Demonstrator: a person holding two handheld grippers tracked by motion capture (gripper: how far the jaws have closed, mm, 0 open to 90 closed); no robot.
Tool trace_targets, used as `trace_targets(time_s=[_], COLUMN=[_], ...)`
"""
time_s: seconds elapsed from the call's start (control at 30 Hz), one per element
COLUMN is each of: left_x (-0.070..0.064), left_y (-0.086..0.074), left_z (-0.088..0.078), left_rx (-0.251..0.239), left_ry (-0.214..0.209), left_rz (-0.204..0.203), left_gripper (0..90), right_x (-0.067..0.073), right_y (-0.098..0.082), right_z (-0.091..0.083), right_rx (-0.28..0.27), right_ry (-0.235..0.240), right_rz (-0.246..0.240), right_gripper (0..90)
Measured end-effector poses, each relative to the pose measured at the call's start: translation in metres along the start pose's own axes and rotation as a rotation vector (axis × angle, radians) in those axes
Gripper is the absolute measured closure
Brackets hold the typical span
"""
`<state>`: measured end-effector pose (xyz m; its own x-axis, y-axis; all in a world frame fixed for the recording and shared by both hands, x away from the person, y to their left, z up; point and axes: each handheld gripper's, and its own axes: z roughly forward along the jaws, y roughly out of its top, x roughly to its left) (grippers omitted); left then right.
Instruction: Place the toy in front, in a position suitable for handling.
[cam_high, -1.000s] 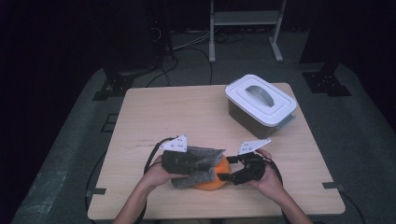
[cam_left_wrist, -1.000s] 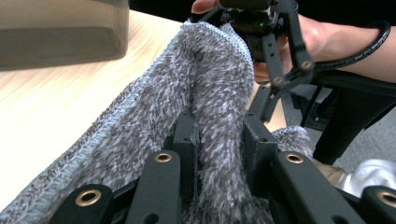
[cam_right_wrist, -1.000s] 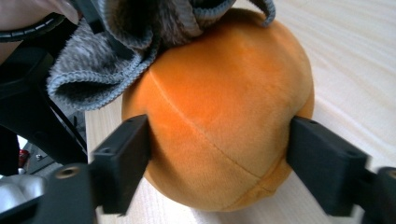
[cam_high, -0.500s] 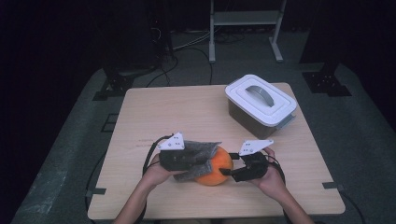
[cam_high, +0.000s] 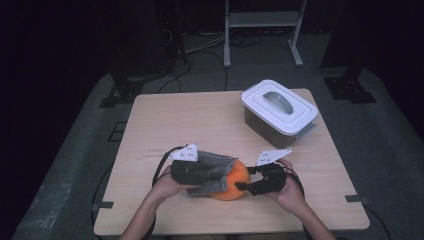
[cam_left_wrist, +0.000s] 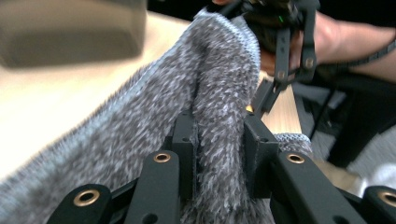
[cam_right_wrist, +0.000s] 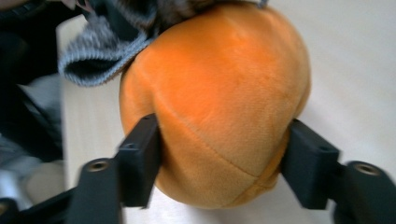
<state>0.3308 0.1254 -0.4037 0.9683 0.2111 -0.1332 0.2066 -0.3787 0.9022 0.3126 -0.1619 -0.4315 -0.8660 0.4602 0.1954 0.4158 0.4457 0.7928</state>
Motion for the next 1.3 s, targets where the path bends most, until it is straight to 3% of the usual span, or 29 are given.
trace_targets(time_s=[0.03,0.13,0.2,0.33,0.4,0.53,0.6,0.7,0.9,0.97,1.17,1.3], left_x=[-0.001,-0.002,-0.002,0.0,0.001,0.0,-0.001,-0.004,-0.017,-0.02,-0.012,0.0], left_y=[0.003,0.01,0.009,-0.003,-0.006,-0.008,-0.011,-0.006,0.015,0.015,0.009,0.001], left_z=[-0.002,-0.013,-0.011,0.004,0.008,0.01,0.012,0.01,0.006,0.01,0.005,-0.011], left_rx=[-0.02,-0.114,-0.103,-0.007,0.011,0.077,0.098,0.091,-0.015,-0.002,0.001,-0.017], left_ry=[0.014,0.068,0.092,0.064,0.027,-0.076,-0.099,-0.078,-0.051,-0.048,-0.031,0.019], left_rz=[0.007,0.014,0.021,0.003,-0.021,-0.036,-0.035,-0.016,0.041,0.052,0.048,0.028], left_gripper=[70.6,70.4,70.2,69.2,69.3,69.4,69.5,69.3,68.9,68.5,71.6,73.0], right_x=[0.004,0.007,0.007,0.006,0.003,-0.007,-0.009,-0.003,0.012,0.018,0.016,0.015], right_y=[0.003,0.01,0.009,0.005,0.004,-0.001,-0.003,-0.002,0.003,0.004,0.002,0.001], right_z=[-0.004,-0.013,-0.015,-0.009,-0.008,-0.01,-0.009,-0.005,-0.002,0.002,0.003,0.003], right_rx=[-0.027,-0.078,-0.071,-0.051,-0.012,-0.036,-0.046,-0.042,-0.032,-0.023,-0.023,-0.031], right_ry=[-0.038,-0.102,-0.128,-0.102,-0.083,-0.01,0.018,0.002,-0.037,-0.037,-0.032,-0.027], right_rz=[-0.042,-0.093,-0.119,-0.105,-0.069,0.038,0.073,0.033,-0.081,-0.127,-0.122,-0.116], right_gripper=[37.3,38.2,37.7,30.6,23.0,19.0,19.8,23.6,29.2,29.2,32.3,32.3])
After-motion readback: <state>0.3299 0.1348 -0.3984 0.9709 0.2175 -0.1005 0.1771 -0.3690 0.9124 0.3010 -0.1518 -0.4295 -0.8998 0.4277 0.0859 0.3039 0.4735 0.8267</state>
